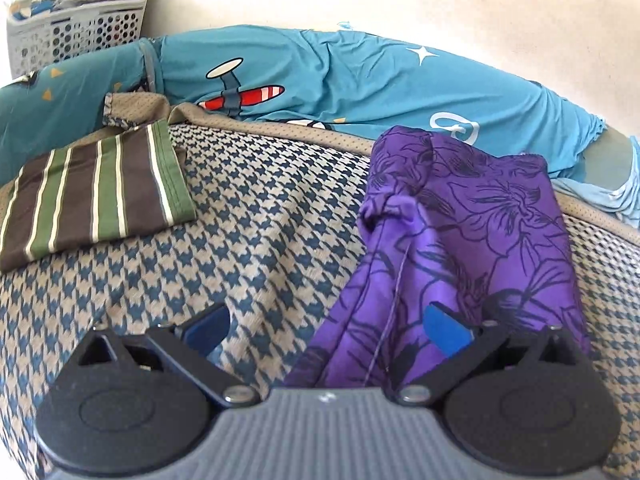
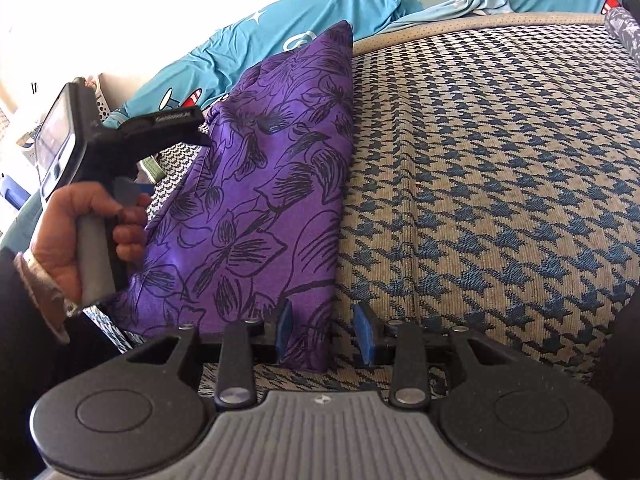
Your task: Fold clothes
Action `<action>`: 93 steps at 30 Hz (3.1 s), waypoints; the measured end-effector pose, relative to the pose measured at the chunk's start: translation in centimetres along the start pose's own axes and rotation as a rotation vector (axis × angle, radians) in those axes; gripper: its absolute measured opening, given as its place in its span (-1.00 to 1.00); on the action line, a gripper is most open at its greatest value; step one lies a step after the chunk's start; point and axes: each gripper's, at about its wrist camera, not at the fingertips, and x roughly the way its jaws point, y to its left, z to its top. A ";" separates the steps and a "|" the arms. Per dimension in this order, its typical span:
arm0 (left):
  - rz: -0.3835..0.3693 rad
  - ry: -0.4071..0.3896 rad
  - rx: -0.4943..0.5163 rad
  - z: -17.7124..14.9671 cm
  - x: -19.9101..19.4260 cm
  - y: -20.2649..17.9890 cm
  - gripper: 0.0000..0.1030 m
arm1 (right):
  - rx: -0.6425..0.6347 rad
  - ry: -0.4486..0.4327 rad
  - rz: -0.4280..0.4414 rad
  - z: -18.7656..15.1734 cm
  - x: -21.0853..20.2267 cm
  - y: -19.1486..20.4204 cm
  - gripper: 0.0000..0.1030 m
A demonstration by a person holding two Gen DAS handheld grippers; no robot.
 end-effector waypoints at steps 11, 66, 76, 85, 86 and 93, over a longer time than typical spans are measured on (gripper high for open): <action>0.113 0.045 -0.091 -1.2 2.3 2.8 1.00 | -0.008 0.000 0.000 0.1 0.2 0.1 -0.28; -0.033 0.123 0.108 5.0 4.1 -3.7 1.00 | -0.162 -0.164 0.151 17.6 7.5 -0.3 -0.26; -0.046 0.207 0.038 4.7 6.6 -3.0 1.00 | -0.110 -0.244 0.178 21.8 12.6 0.1 -0.26; -0.038 0.261 -0.002 4.9 7.5 -2.9 1.00 | -0.178 -0.322 0.176 24.6 16.1 1.0 -0.26; -0.034 0.262 0.002 5.0 7.6 -3.1 1.00 | -0.175 -0.317 0.177 24.8 16.6 0.9 -0.26; -0.025 0.264 0.018 4.8 7.9 -3.4 1.00 | -0.112 -0.195 0.173 25.1 21.1 -0.6 -0.27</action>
